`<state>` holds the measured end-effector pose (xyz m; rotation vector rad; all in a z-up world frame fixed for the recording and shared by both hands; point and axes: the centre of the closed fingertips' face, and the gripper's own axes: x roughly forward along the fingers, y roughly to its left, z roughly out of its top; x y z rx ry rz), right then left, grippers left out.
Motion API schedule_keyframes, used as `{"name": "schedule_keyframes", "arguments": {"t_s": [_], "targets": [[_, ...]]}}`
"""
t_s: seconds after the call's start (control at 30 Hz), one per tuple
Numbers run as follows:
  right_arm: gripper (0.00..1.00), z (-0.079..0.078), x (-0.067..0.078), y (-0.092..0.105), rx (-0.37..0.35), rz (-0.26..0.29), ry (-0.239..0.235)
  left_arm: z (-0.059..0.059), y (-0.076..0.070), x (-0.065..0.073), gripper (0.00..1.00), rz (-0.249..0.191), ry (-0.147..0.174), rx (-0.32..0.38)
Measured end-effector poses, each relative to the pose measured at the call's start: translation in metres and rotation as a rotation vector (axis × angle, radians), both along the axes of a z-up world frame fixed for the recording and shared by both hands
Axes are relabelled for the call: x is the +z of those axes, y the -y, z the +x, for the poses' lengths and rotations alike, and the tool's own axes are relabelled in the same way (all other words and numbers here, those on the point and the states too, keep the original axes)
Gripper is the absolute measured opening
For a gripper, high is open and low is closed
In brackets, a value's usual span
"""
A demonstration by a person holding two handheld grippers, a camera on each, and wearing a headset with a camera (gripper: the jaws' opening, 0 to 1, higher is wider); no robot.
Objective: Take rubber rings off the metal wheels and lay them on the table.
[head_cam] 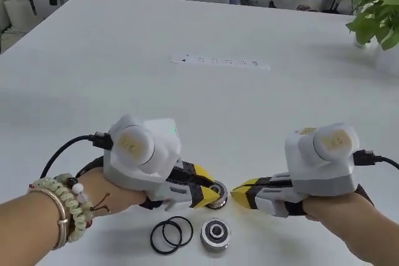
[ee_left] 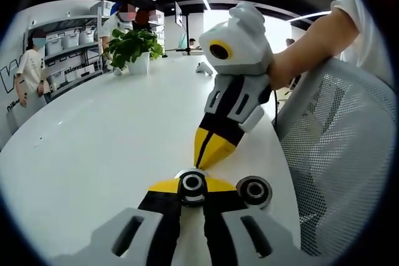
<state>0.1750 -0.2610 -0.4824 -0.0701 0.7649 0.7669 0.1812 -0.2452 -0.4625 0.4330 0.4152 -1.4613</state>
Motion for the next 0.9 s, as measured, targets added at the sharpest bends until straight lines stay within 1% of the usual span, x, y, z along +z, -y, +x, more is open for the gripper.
{"name": "schedule_keyframes", "arguments": {"t_s": [0.03, 0.1, 0.13, 0.2, 0.27, 0.33, 0.37, 0.4, 0.43, 0.47, 0.5, 0.53, 0.57, 0.63, 0.67, 0.7, 0.77, 0.8, 0.83, 0.87, 0.9], "targets": [[0.0, -0.003, -0.002, -0.003, 0.022, -0.003, -0.005, 0.0, 0.0, 0.0, 0.07, -0.001, 0.0, 0.0], [0.0, -0.006, -0.005, -0.006, 0.051, -0.03, 0.004, 0.0, 0.0, 0.0, 0.07, -0.001, 0.0, -0.001], [0.0, -0.005, -0.004, -0.006, 0.06, -0.038, 0.015, 0.0, 0.0, 0.0, 0.07, 0.0, 0.001, -0.001], [0.01, -0.003, -0.003, -0.003, 0.052, -0.032, 0.015, 0.0, 0.0, 0.0, 0.07, 0.001, 0.002, -0.002], [0.04, -0.001, -0.002, 0.0, 0.04, -0.024, 0.016, 0.001, 0.0, 0.0, 0.07, 0.0, 0.001, -0.003], [0.11, 0.001, 0.003, -0.003, 0.022, 0.023, 0.016, 0.001, 0.0, 0.0, 0.07, 0.001, 0.0, -0.004], [0.12, -0.003, 0.0, -0.005, 0.035, 0.014, 0.004, 0.001, 0.0, 0.0, 0.07, 0.0, 0.0, -0.004], [0.11, -0.004, -0.001, -0.007, 0.035, 0.027, -0.006, 0.001, 0.0, 0.0, 0.07, 0.0, 0.0, -0.004], [0.11, -0.01, -0.001, -0.013, 0.047, 0.055, -0.04, 0.001, 0.0, 0.0, 0.07, 0.0, 0.0, -0.004], [0.11, -0.011, 0.0, -0.017, 0.051, 0.077, -0.048, 0.001, 0.0, 0.0, 0.07, -0.001, 0.0, -0.003], [0.14, -0.01, 0.0, -0.019, 0.05, 0.08, -0.047, 0.001, 0.0, 0.0, 0.07, -0.001, 0.0, -0.003], [0.15, -0.01, 0.0, -0.018, 0.053, 0.062, -0.037, 0.001, 0.0, 0.0, 0.07, -0.002, 0.0, -0.002], [0.13, -0.009, -0.001, -0.017, 0.062, 0.033, -0.023, 0.0, 0.0, 0.0, 0.07, -0.002, 0.0, -0.002], [0.11, -0.009, -0.001, -0.015, 0.059, 0.041, -0.026, 0.0, 0.0, 0.0, 0.07, -0.002, 0.001, -0.002], [0.09, -0.01, 0.001, -0.016, 0.061, 0.067, -0.036, 0.0, 0.0, 0.0, 0.07, -0.002, 0.001, -0.002], [0.09, -0.01, 0.001, -0.015, 0.042, 0.077, -0.048, 0.0, 0.0, 0.0, 0.07, -0.002, 0.001, -0.001], [0.07, -0.01, 0.001, -0.014, 0.05, 0.076, -0.045, 0.0, 0.0, 0.0, 0.07, -0.002, 0.001, -0.001], [0.07, -0.01, -0.001, -0.015, 0.056, 0.058, -0.038, 0.0, 0.0, 0.0, 0.07, -0.002, 0.001, -0.001], [0.08, -0.009, -0.002, -0.014, 0.066, 0.036, -0.02, 0.0, 0.0, 0.0, 0.07, -0.002, 0.0, -0.001], [0.11, -0.009, -0.003, -0.016, 0.076, 0.024, -0.011, 0.0, 0.0, 0.0, 0.07, -0.002, 0.0, -0.001], [0.14, -0.01, -0.002, -0.018, 0.085, 0.031, -0.006, 0.0, 0.0, 0.0, 0.07, -0.002, 0.0, 0.0]]}}
